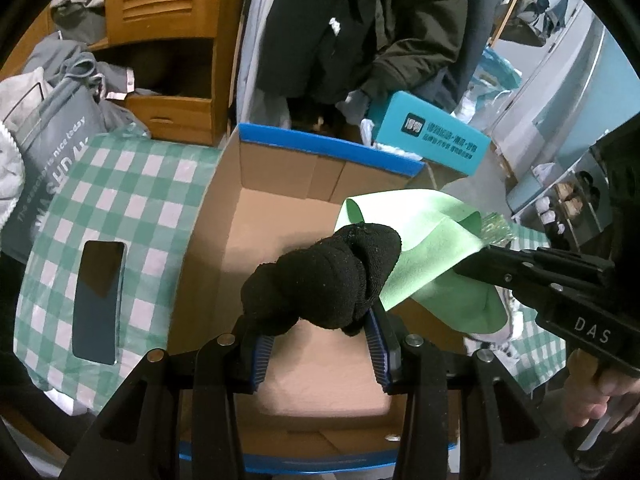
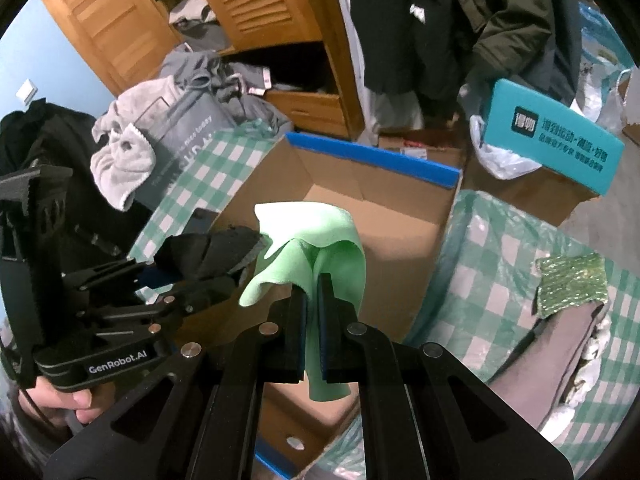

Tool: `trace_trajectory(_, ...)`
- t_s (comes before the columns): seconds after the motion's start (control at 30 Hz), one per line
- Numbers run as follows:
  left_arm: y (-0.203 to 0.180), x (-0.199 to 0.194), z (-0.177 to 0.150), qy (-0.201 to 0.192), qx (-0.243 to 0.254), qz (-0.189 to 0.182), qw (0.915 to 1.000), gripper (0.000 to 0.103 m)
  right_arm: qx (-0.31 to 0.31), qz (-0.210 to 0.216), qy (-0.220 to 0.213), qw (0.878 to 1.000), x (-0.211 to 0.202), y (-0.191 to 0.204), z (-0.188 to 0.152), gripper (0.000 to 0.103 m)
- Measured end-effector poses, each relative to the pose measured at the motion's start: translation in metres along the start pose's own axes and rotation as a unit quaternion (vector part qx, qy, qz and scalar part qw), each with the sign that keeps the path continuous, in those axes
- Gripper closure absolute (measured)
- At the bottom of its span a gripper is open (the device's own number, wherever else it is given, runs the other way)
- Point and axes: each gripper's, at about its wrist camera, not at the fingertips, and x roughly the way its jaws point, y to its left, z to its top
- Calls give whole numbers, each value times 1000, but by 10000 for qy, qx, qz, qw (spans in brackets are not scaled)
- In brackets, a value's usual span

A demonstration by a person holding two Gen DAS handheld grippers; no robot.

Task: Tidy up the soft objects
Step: 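Open both grippers to drop the glove and green cloth into the box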

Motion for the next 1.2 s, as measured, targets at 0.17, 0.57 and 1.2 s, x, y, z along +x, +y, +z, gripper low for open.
trace_trajectory(0.17, 3, 3, -1, 31, 16, 56, 10000, 60, 9, -13, 165, 9999, 12, 0, -1, 98)
trace_trajectory(0.57, 8, 1, 1, 0, -73, 107, 9999, 43, 182, -64, 147, 9997, 11, -7, 1, 63)
trace_trajectory(1.2, -19, 1, -1, 43, 106, -47, 9999, 34, 550, -248, -46, 9982, -22, -36, -15, 49)
